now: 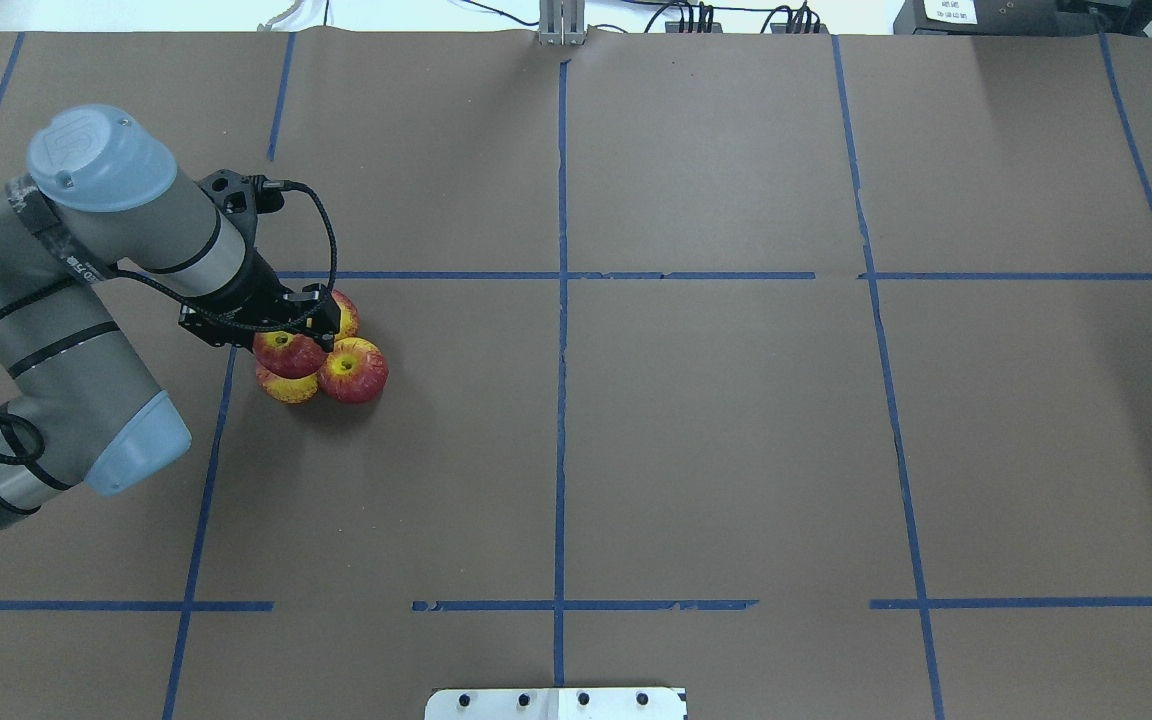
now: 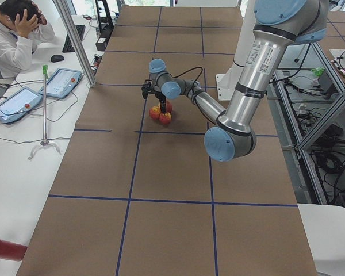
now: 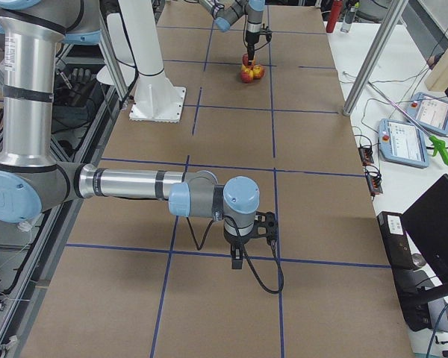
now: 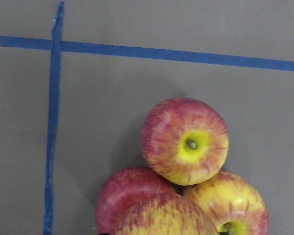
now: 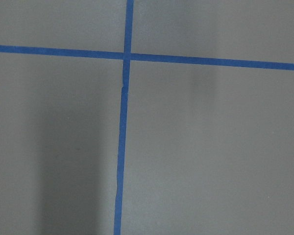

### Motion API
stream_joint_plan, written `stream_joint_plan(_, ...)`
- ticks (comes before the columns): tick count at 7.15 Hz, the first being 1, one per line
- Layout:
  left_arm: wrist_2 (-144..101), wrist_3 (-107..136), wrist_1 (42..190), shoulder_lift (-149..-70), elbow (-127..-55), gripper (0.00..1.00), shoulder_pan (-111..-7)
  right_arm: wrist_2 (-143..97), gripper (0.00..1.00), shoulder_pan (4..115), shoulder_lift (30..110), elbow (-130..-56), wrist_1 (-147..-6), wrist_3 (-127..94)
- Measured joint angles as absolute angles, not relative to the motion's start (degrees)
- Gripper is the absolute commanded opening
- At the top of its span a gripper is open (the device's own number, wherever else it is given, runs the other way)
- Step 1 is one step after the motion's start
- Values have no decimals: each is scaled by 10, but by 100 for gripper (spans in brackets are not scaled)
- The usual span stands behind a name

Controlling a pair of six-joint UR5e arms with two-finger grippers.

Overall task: Stack apples
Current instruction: 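Lower the apple onto the top of the cluster and open the left gripper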

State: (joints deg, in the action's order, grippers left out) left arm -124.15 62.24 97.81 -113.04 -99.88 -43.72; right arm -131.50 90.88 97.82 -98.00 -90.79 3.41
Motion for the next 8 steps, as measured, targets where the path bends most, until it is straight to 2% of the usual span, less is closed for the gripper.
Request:
stream_joint_plan(4, -1229, 622, 978, -1140, -989, 0, -431, -1315, 100, 909, 978, -980, -908, 34)
stream_joint_plan(5, -1227, 622, 978, -1141, -988, 9, -430, -1315, 100, 909, 978, -980, -908, 34)
stream_joint_plan(6, -1226, 622, 978, -1141, -986, 53, -429, -1315, 100, 909, 978, -980, -908, 34)
stream_joint_plan(7, -1225, 621, 978, -1141, -985, 80, -429, -1315, 100, 909, 978, -980, -908, 34)
stream_joint_plan(8, -1225, 621, 979, -1141, -984, 100, -428, -1315, 100, 909, 978, -980, -908, 34)
